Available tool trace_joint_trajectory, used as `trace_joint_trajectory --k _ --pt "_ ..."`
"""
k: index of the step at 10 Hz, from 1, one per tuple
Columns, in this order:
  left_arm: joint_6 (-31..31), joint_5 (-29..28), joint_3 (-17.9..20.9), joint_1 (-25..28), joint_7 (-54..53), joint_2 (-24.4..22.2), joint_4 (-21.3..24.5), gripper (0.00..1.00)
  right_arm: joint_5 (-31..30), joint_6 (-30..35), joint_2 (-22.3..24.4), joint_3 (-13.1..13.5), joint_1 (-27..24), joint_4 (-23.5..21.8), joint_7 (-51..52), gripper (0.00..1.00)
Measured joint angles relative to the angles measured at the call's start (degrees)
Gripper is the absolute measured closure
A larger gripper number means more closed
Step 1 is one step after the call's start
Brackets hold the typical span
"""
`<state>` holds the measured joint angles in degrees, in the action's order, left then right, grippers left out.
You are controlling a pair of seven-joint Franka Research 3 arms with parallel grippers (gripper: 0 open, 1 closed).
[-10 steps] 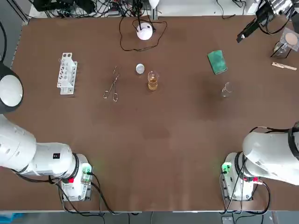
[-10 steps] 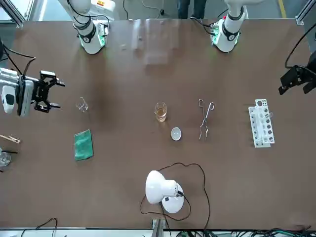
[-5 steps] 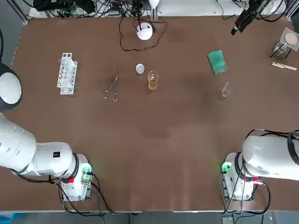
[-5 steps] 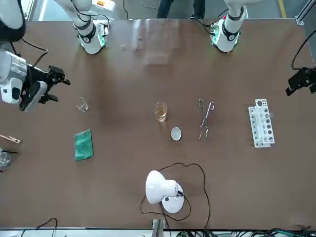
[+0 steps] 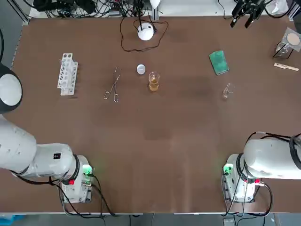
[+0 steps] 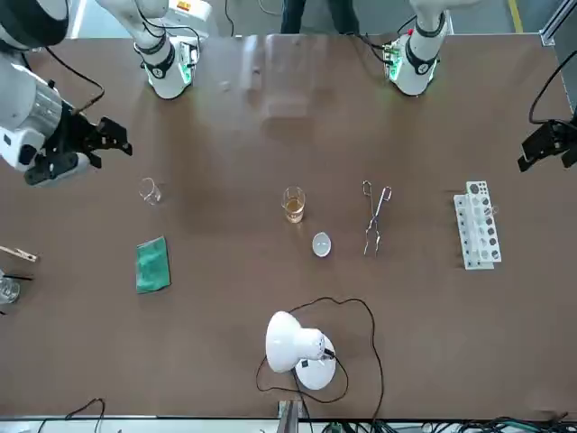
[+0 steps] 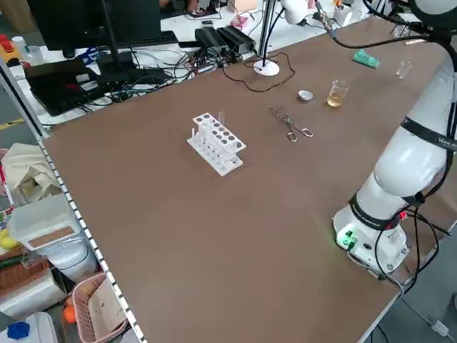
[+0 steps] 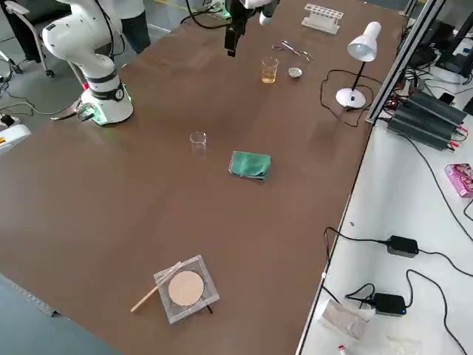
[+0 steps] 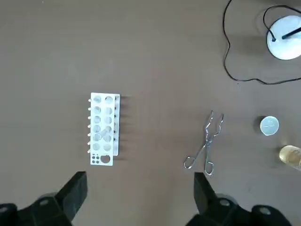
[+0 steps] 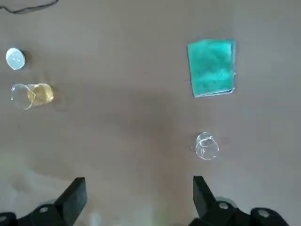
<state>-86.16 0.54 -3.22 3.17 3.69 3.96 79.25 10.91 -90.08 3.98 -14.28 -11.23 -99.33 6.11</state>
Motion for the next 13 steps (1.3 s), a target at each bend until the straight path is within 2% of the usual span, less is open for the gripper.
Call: trace_joint_trajectory --k 2,3,5,9,10,12,13 --pt "0.0 0.0 0.0 0.0 0.0 0.0 0.0 0.0 -3.7 1.4 0.1 0.0 0.6 4.3 -1.6 0.0" --pt "0.1 0.0 0.0 0.0 0.0 0.0 0.0 0.0 -4.4 1.7 0.0 0.0 0.8 5.1 -3.4 0.0" --pt "0.1 0.0 0.0 0.0 0.0 0.0 0.0 0.0 -4.6 1.9 0.0 0.2 0.8 5.4 -7.0 0.0" --pt "0.1 0.0 0.1 0.1 0.0 0.0 0.0 0.0 -4.7 1.9 -0.1 1.3 1.0 5.4 -7.7 0.0" --pt "0.1 0.0 0.1 0.1 -0.1 0.0 0.0 0.0 -4.7 1.8 -0.1 3.0 2.7 5.4 -7.8 0.0" --pt "0.8 0.0 0.1 0.1 -0.1 0.0 0.0 0.0 -4.9 0.4 -0.2 12.2 10.9 5.3 -7.8 0.0" --pt "0.9 0.0 0.1 0.1 -0.1 0.0 0.0 0.0 -5.1 0.0 -0.3 14.8 13.0 5.3 -7.8 0.0"
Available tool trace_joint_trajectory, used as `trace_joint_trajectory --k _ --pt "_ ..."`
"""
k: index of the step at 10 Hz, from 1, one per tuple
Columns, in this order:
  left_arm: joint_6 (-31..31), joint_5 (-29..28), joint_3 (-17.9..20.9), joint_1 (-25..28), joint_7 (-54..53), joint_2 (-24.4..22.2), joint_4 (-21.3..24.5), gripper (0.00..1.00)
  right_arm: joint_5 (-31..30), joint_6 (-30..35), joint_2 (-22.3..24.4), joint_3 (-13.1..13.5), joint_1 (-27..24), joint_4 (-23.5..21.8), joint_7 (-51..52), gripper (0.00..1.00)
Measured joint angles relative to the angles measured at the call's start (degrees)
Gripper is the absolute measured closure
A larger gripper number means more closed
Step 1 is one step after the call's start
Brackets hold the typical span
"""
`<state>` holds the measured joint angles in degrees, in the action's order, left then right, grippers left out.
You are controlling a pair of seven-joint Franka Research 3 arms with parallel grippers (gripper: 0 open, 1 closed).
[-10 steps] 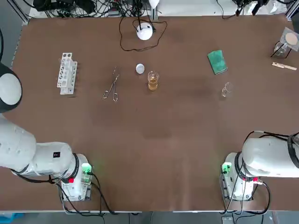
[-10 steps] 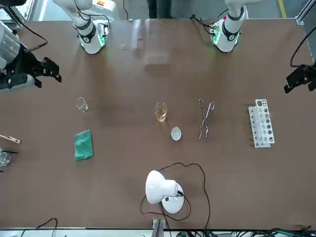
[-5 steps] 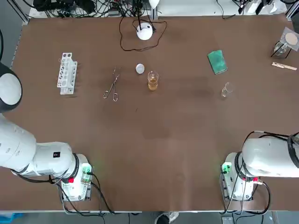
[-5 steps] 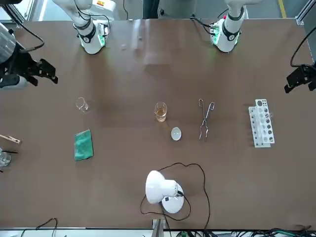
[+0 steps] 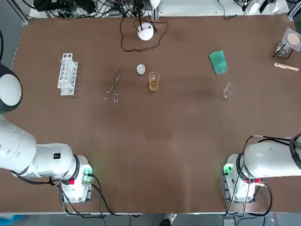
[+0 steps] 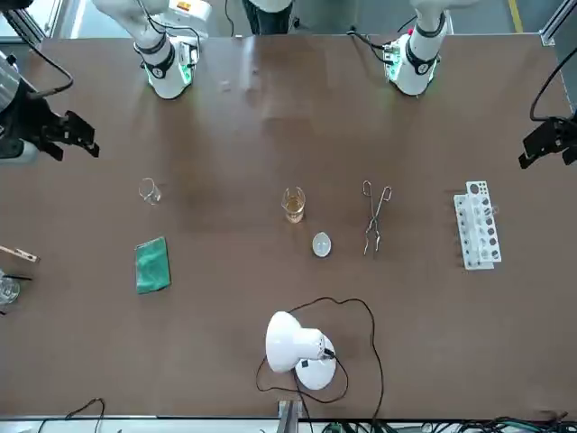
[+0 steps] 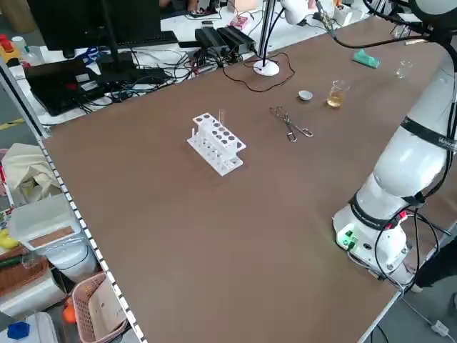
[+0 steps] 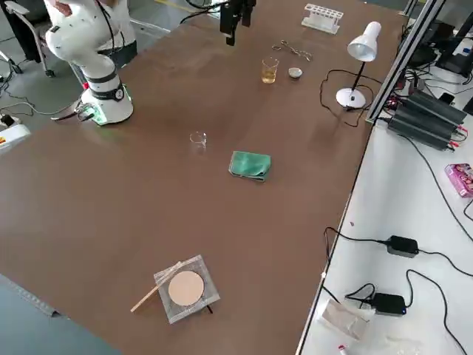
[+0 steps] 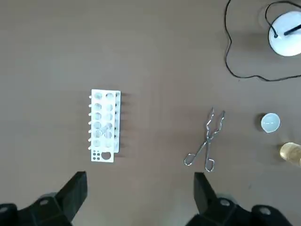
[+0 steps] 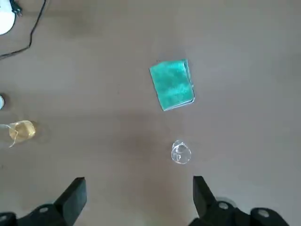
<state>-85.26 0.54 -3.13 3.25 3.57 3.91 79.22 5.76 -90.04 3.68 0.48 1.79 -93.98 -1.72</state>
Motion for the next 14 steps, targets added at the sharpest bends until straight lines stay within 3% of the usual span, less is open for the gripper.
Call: trace_joint_trajectory --k 5,8,12,14 --pt "0.3 0.0 0.0 0.0 0.0 0.0 0.0 0.0 -1.1 -0.2 0.0 2.8 1.1 0.8 -0.8 0.0" --pt "0.4 0.0 0.0 0.0 0.0 0.0 0.0 0.0 -1.2 -0.1 0.0 3.0 2.1 1.0 -3.2 0.0" --pt "0.4 0.0 0.0 0.0 0.0 0.0 0.0 0.0 -2.5 2.3 0.1 4.0 2.2 6.3 -2.6 0.0" --pt "0.4 0.0 0.0 0.0 0.0 0.0 0.0 0.0 -2.5 2.7 0.0 4.4 2.2 6.7 -2.4 0.0"
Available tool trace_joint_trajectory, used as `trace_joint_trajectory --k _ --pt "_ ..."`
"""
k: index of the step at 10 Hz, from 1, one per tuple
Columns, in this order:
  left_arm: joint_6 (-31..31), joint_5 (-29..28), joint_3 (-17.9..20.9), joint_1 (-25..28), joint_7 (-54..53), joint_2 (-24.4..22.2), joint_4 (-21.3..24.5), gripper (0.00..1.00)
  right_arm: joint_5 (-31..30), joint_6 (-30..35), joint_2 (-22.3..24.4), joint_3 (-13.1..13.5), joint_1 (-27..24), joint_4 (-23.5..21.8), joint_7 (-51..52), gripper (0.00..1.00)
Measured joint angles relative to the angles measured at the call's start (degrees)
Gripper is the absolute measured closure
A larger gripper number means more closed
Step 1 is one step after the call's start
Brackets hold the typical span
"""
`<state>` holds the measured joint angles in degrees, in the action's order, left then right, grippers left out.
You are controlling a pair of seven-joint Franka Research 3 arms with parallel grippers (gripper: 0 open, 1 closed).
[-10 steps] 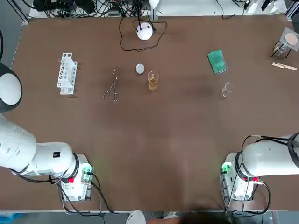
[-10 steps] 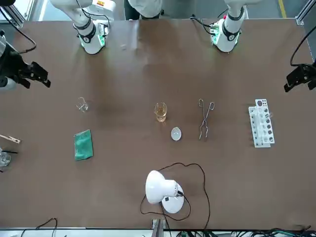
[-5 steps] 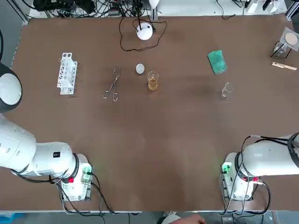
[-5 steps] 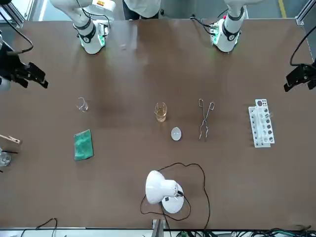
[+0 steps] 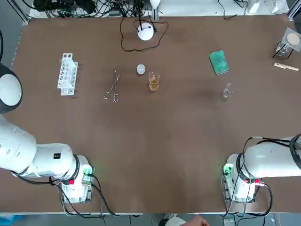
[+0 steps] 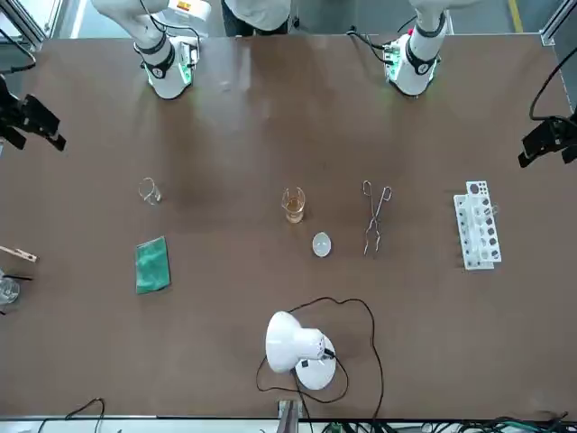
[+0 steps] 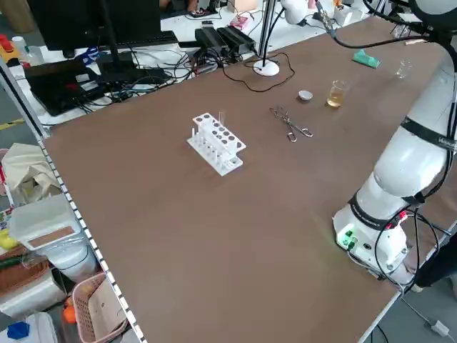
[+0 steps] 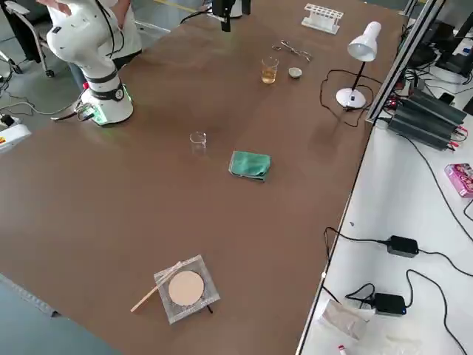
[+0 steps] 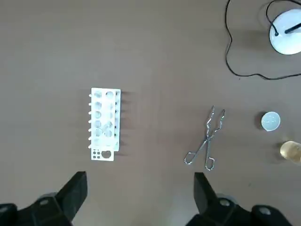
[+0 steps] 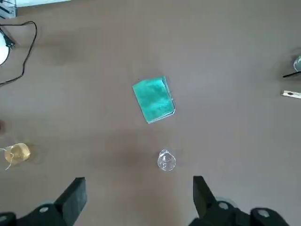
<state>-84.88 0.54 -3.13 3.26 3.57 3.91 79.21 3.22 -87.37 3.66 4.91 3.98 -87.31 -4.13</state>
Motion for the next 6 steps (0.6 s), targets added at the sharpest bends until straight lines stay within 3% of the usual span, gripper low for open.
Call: trace_joint_trajectory --k 6 --pt "0.0 0.0 0.0 0.0 0.0 0.0 0.0 0.0 0.0 0.4 -0.9 0.1 0.0 -0.7 0.0 0.0"
